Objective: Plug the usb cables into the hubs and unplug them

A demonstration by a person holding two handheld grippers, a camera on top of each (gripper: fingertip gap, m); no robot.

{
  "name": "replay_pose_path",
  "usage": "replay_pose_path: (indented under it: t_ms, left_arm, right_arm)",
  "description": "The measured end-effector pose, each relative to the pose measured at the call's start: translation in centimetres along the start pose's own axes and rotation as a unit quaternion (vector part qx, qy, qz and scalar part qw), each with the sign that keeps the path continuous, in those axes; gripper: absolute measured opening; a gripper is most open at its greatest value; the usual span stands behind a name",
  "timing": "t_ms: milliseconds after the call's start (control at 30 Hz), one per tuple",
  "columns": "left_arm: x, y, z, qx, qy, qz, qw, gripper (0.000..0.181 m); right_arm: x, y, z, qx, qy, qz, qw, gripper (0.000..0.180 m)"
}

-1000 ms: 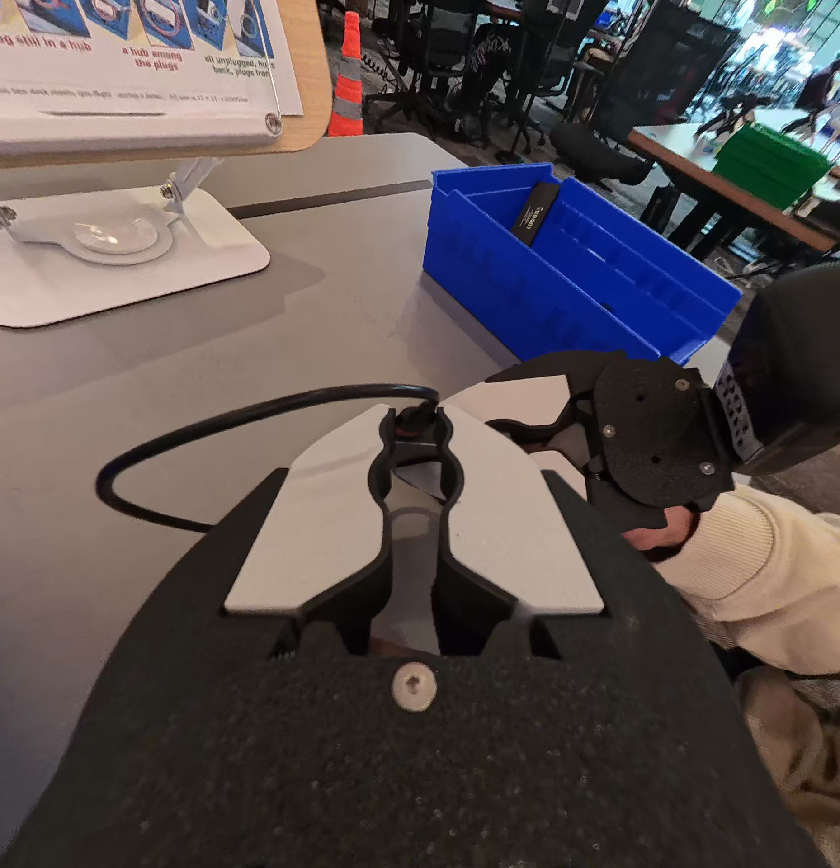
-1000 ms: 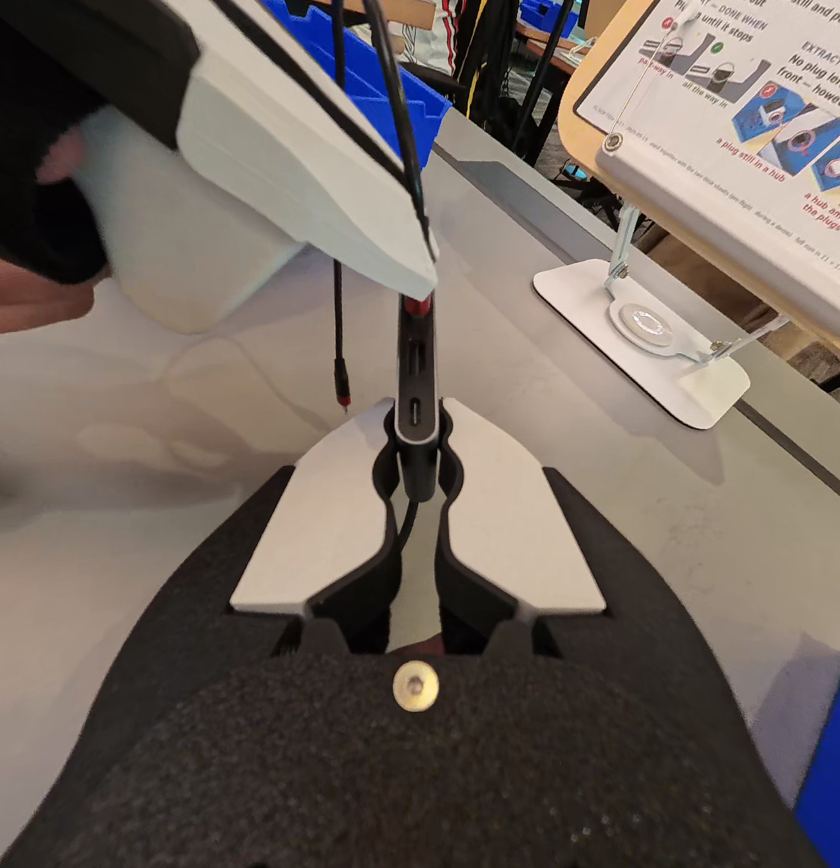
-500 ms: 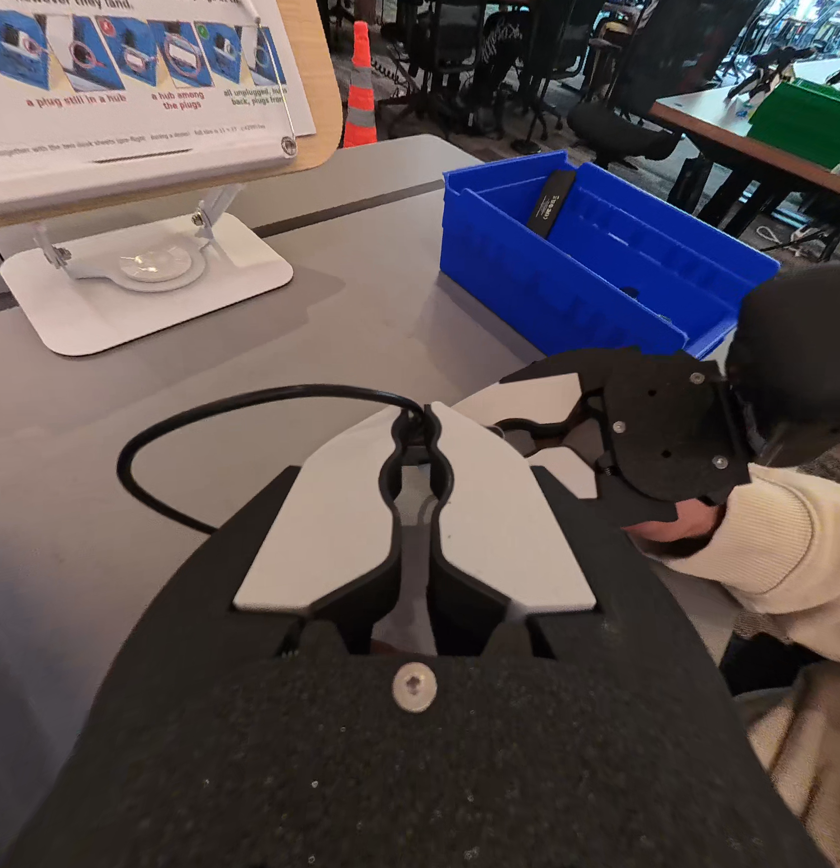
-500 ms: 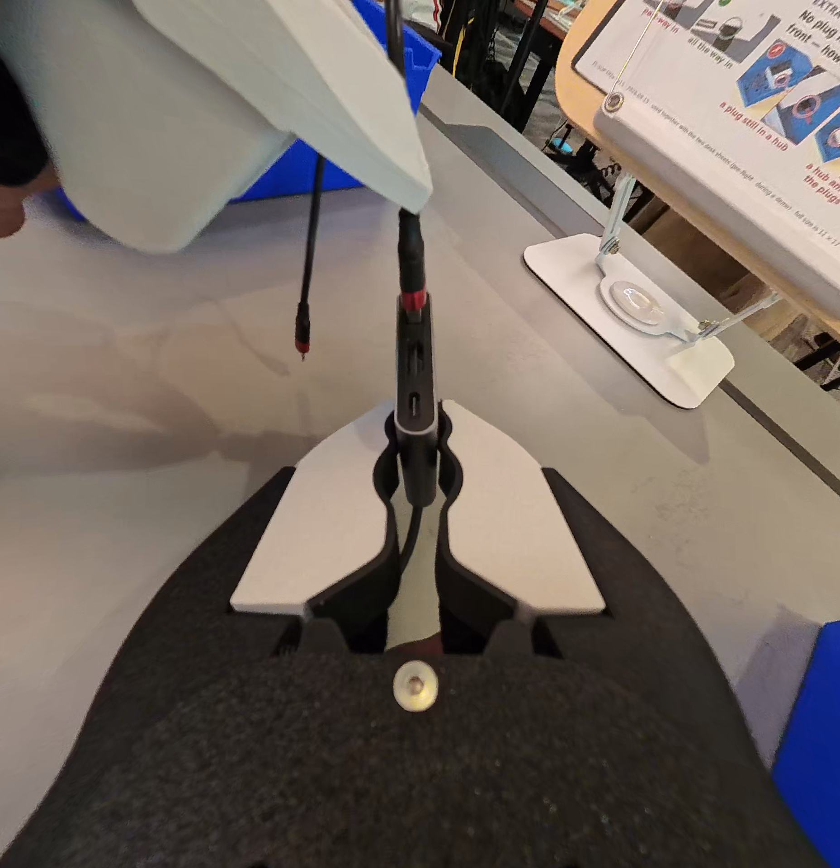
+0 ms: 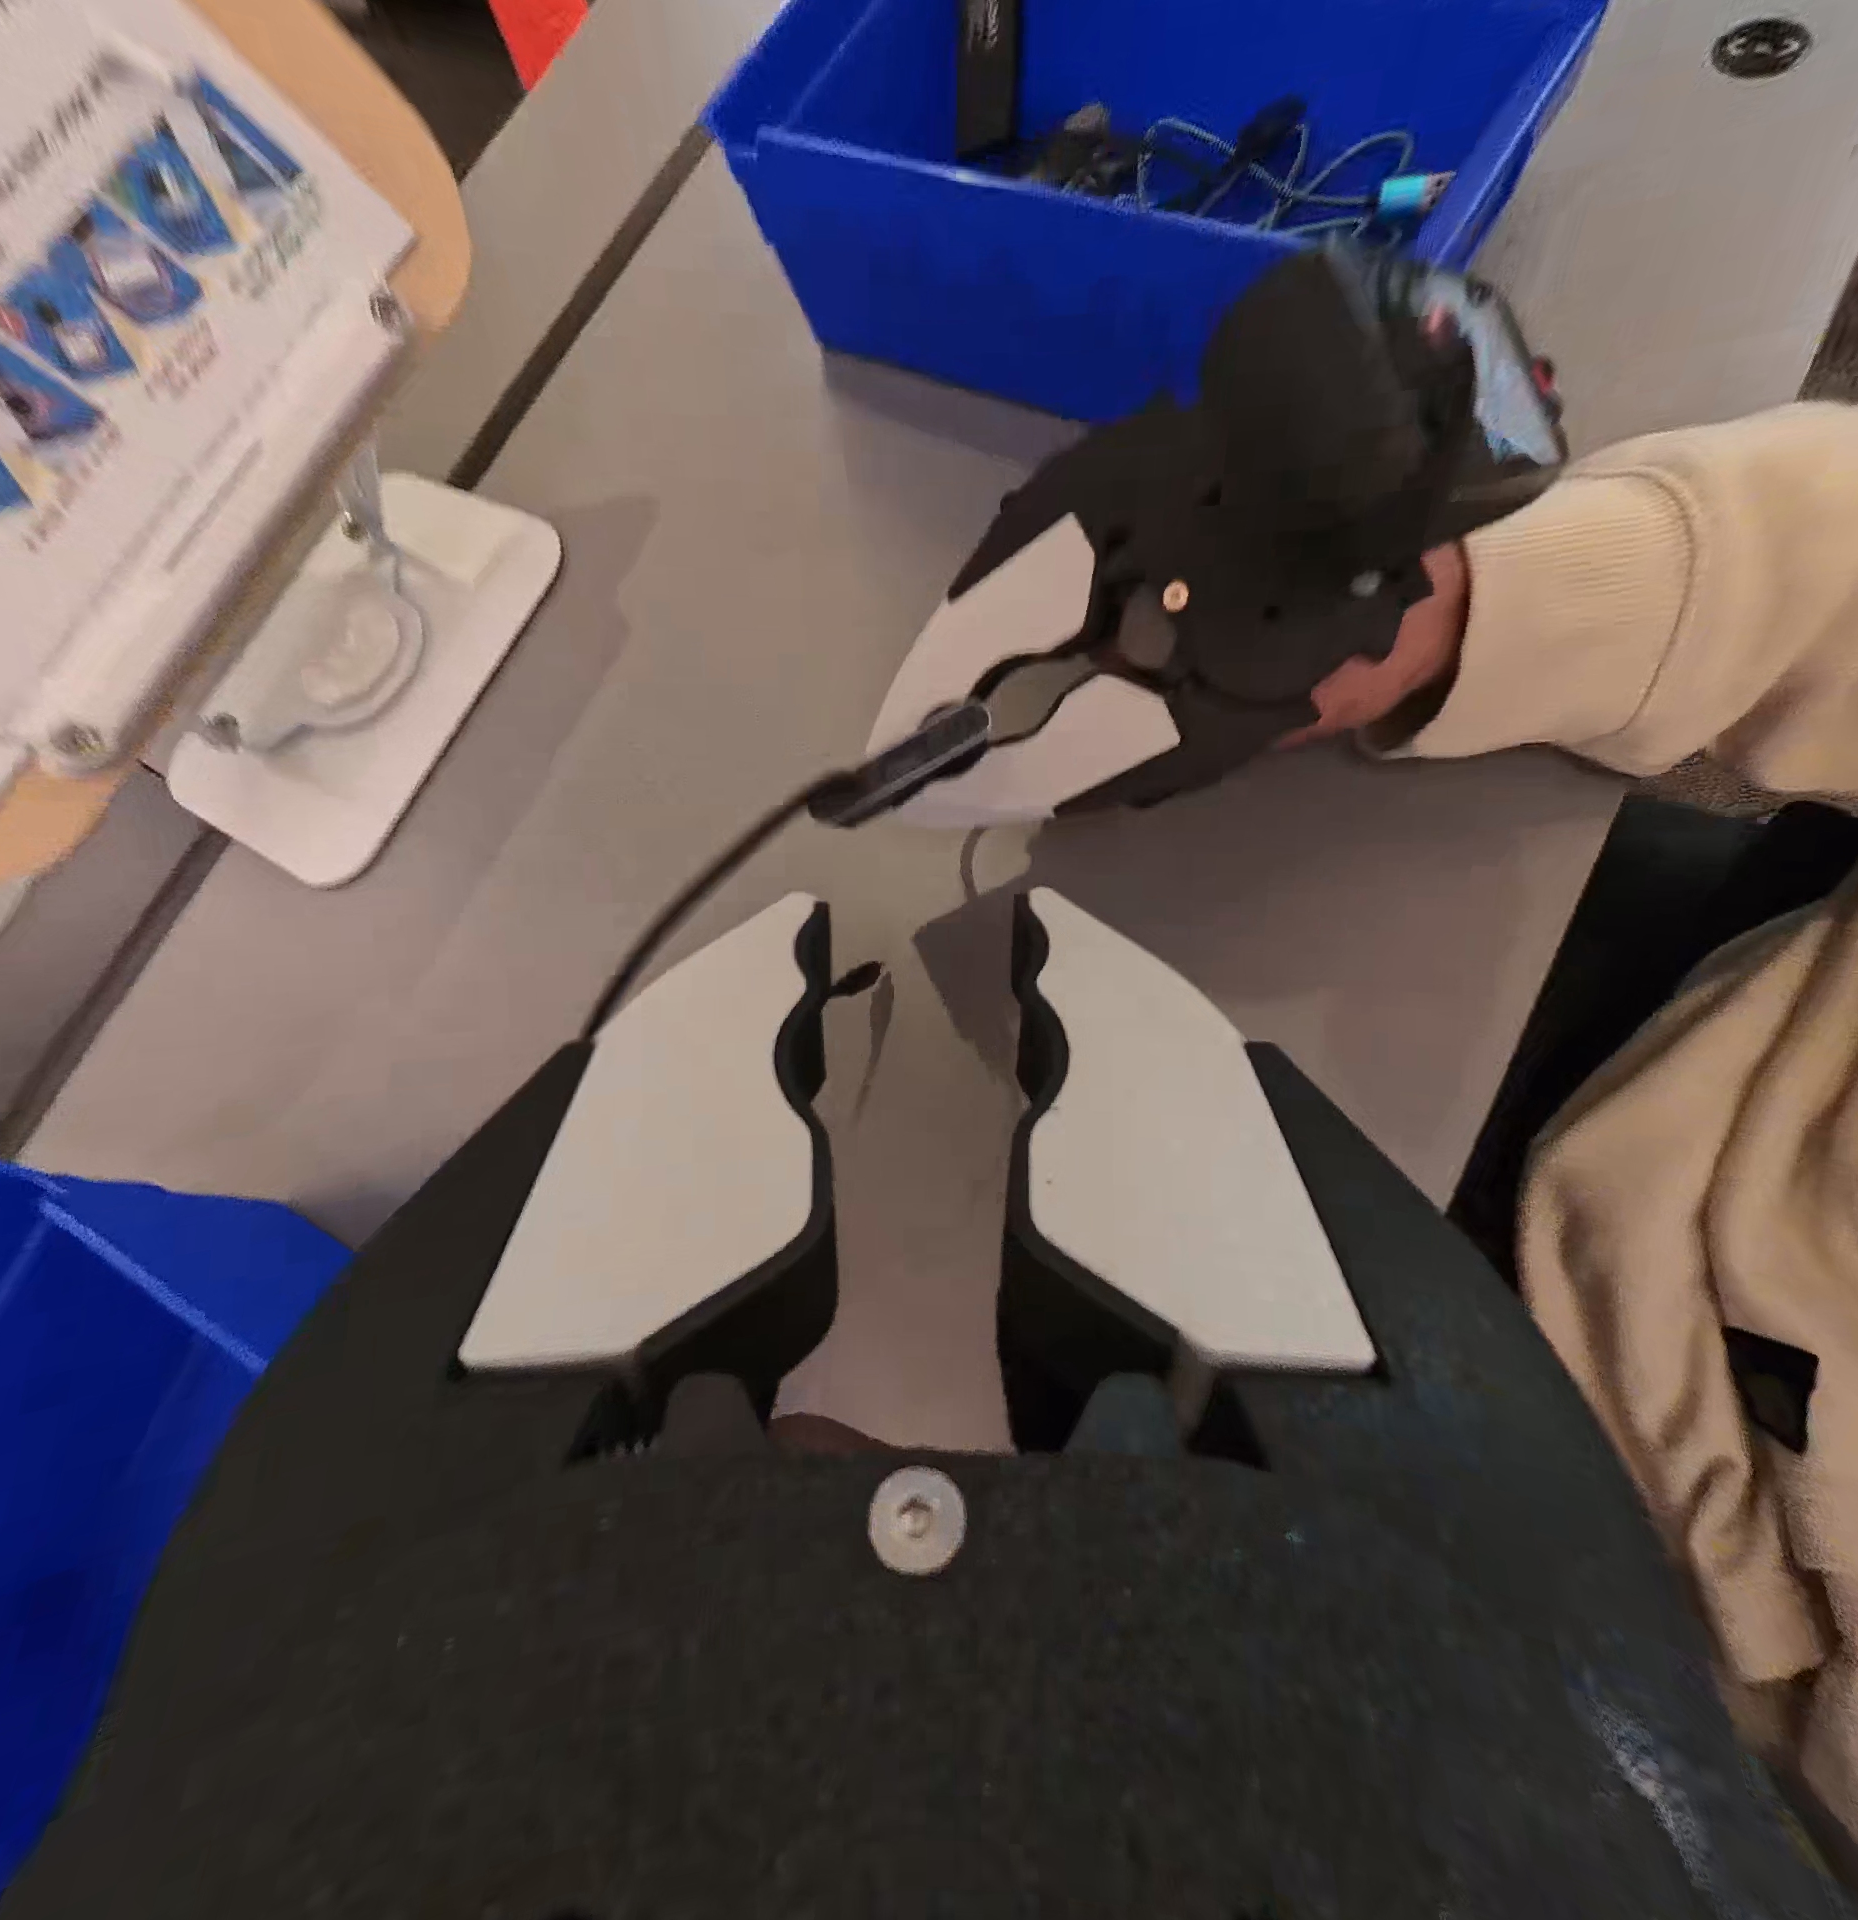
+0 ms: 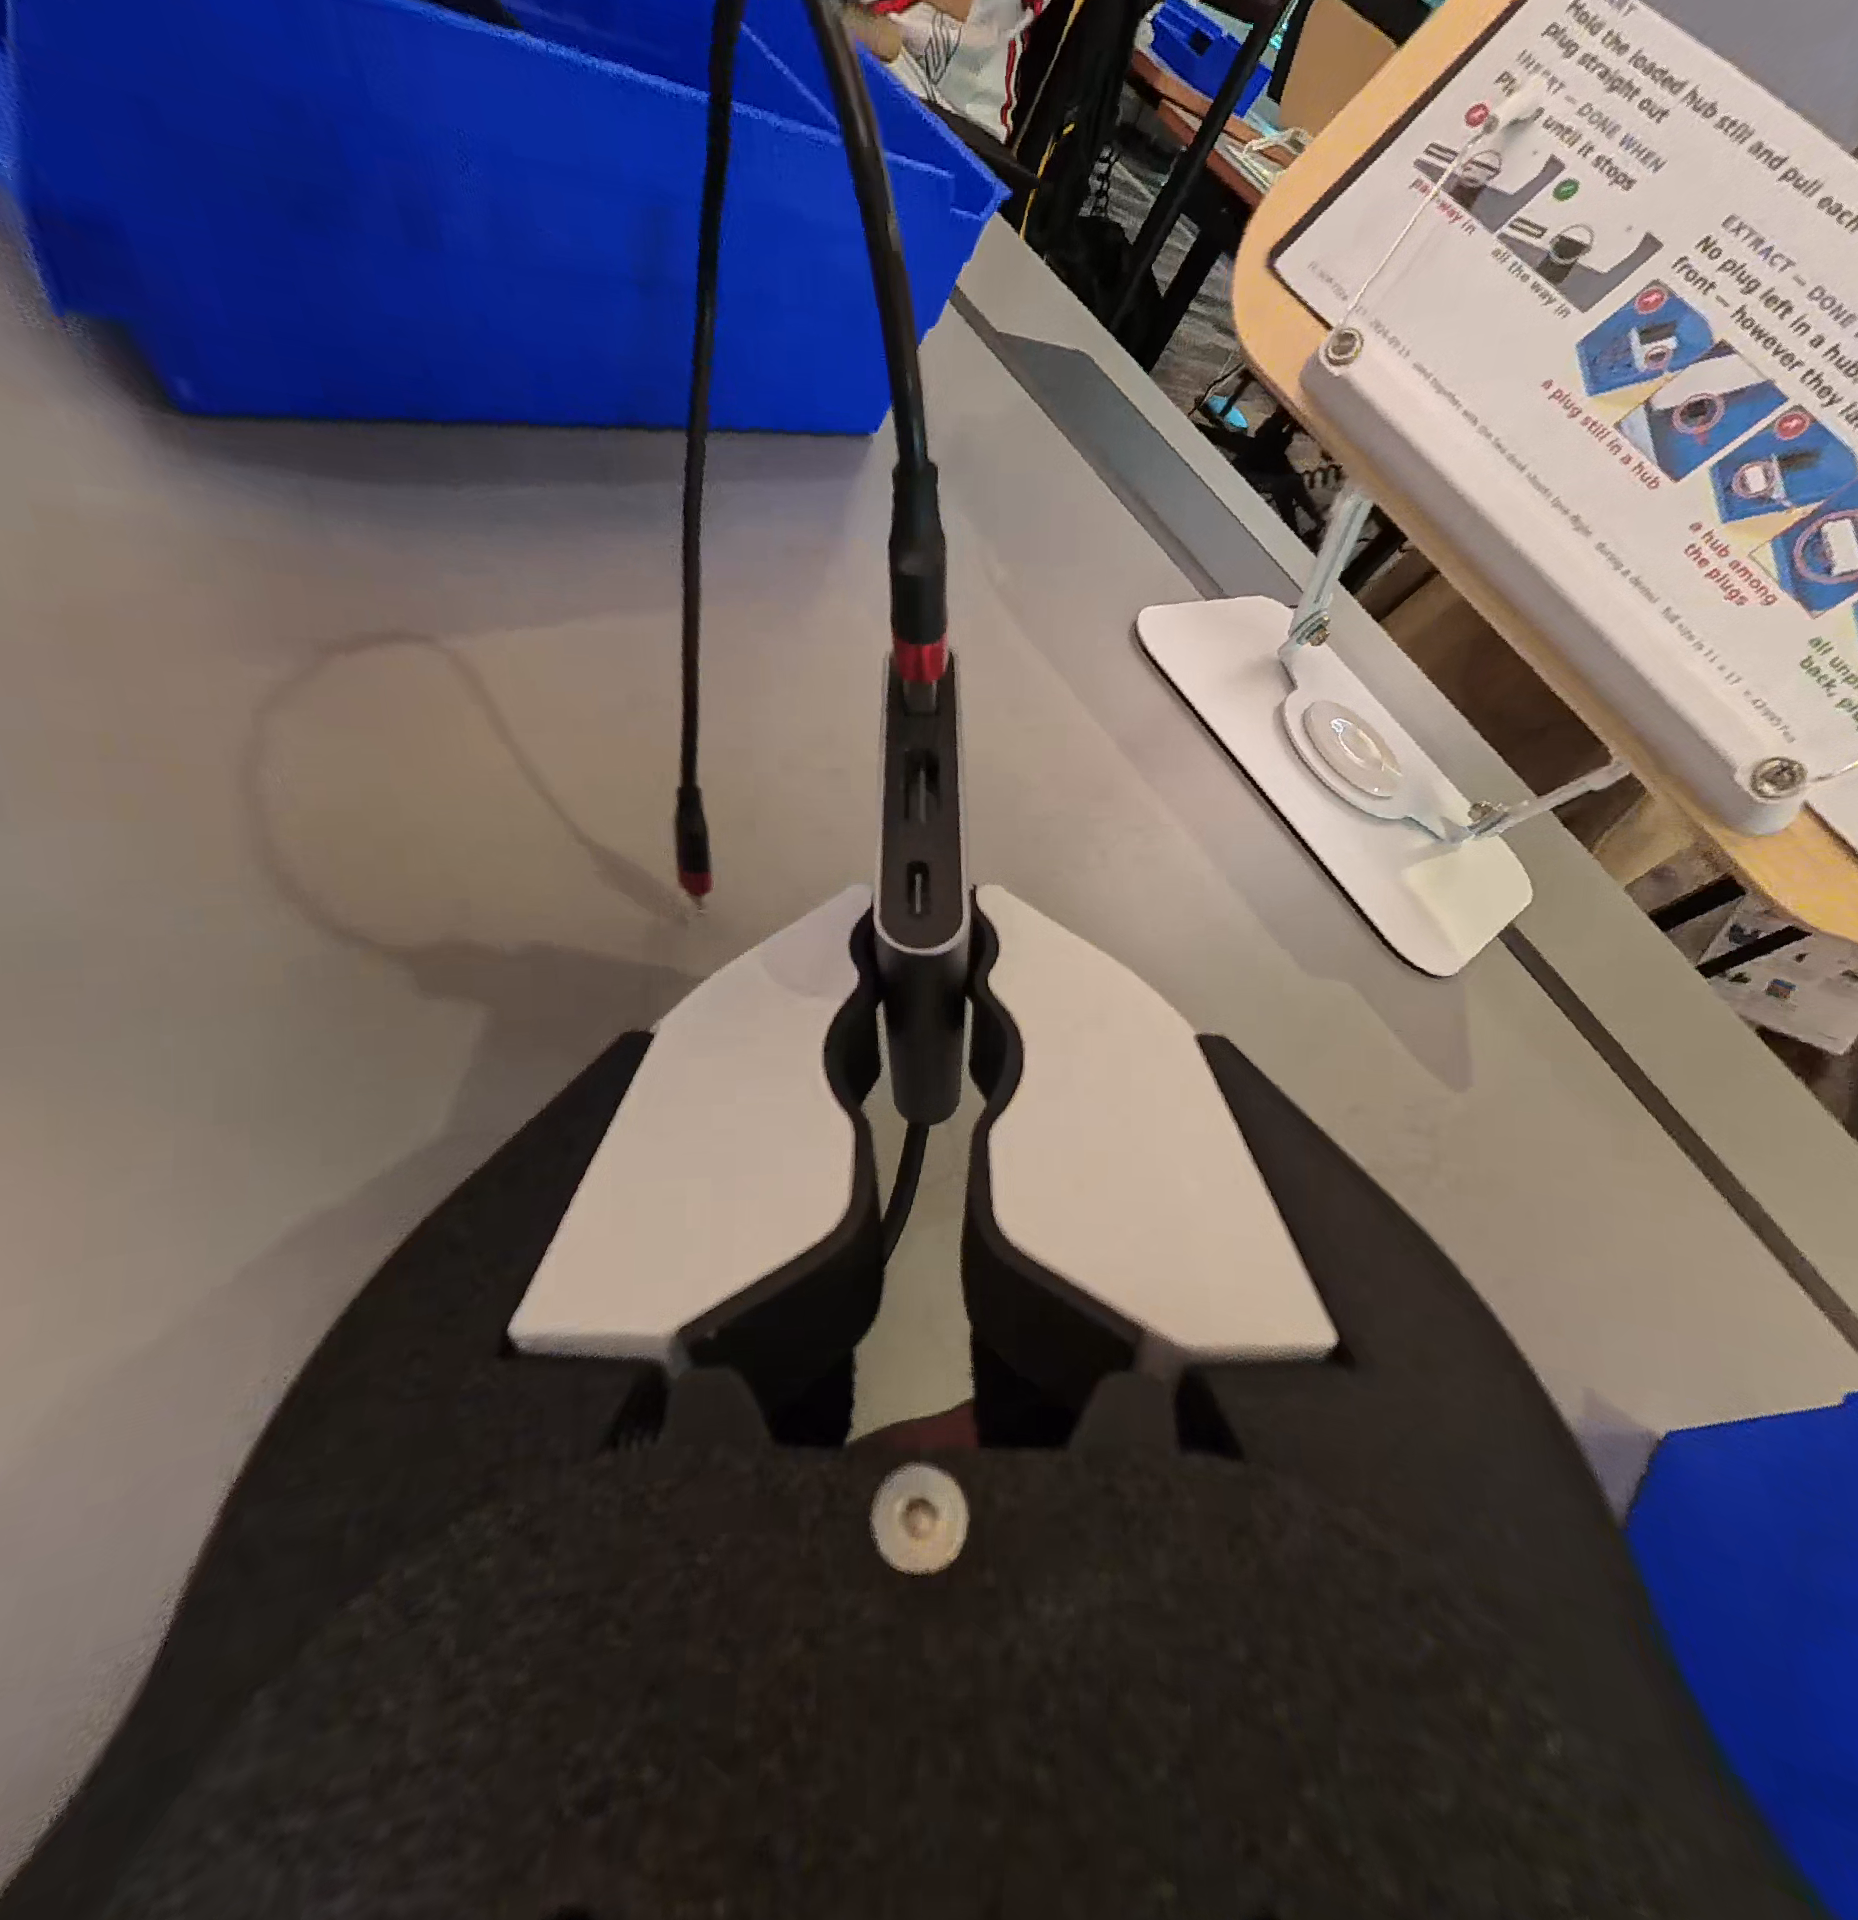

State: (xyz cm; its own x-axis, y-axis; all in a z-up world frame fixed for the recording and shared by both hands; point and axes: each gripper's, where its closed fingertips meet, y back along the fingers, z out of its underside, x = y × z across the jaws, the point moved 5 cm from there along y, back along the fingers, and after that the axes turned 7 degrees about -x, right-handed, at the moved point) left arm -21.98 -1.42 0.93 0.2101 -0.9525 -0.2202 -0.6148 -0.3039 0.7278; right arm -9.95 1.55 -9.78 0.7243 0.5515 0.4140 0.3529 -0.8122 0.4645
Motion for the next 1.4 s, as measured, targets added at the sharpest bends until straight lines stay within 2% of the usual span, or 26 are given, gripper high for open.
replay_pose_path:
  t_ms: [67, 167, 233, 367, 500, 600, 933, 1033, 1100, 1233, 1333, 1400]
  left_arm:
    - [-0.5, 0.2, -1.2, -0.010, -0.036, -0.015, 0.999, 0.035]
    - [-1.1, -1.7, -1.5, -0.045, -0.093, -0.019, 0.994, 0.038]
    - [-0.8, -3.7, -0.9, -0.073, -0.124, 0.005, 0.990, 0.038]
    - [-1.0, -6.4, 0.5, -0.120, -0.193, -0.014, 0.974, 0.037]
    - [-0.9, -7.5, 1.0, -0.130, -0.219, -0.001, 0.967, 0.029]
    - [-1.0, -7.8, 1.5, -0.140, -0.246, 0.003, 0.959, 0.013]
    - [-0.3, -7.9, 2.8, -0.154, -0.278, 0.054, 0.947, 0.008]
    - [-0.4, -7.9, 3.0, -0.150, -0.264, 0.060, 0.951, 0.008]
    - [-0.8, -7.7, 2.6, -0.119, -0.234, 0.070, 0.962, 0.009]
    - [-2.0, -6.3, 1.7, -0.002, -0.131, 0.111, 0.985, 0.008]
    - [-3.3, -5.6, 2.3, 0.062, -0.059, 0.130, 0.988, 0.008]
    - [-3.8, -4.8, 2.7, 0.110, -0.018, 0.146, 0.983, 0.008]
  right_arm:
    - [-0.4, -0.1, 0.0, -0.003, 0.017, 0.001, 1.000, 0.013]
    - [-1.0, -0.3, 0.0, -0.007, 0.027, -0.013, 1.000, 0.013]
    - [-1.3, -0.3, 0.0, -0.007, 0.027, -0.027, 0.999, 0.013]
    - [-1.7, -0.3, 0.1, -0.006, 0.029, -0.048, 0.998, 0.013]
    - [-2.1, -0.2, 0.2, -0.004, 0.034, -0.071, 0.997, 0.013]
    - [-2.3, 0.1, 0.0, 0.008, 0.033, -0.092, 0.995, 0.012]
    - [-3.5, -0.2, 0.6, -0.029, 0.058, -0.137, 0.988, 0.013]
    - [-3.6, -0.3, 0.6, -0.034, 0.060, -0.145, 0.987, 0.013]
    - [-3.3, 0.0, 0.4, -0.009, 0.052, -0.142, 0.988, 0.013]
    - [-1.0, 2.3, -0.9, 0.104, -0.003, -0.105, 0.989, 0.020]
    - [1.7, 4.6, -1.6, 0.193, -0.090, -0.080, 0.974, 0.031]
    - [3.3, 5.6, -1.2, 0.231, -0.142, -0.082, 0.959, 0.032]
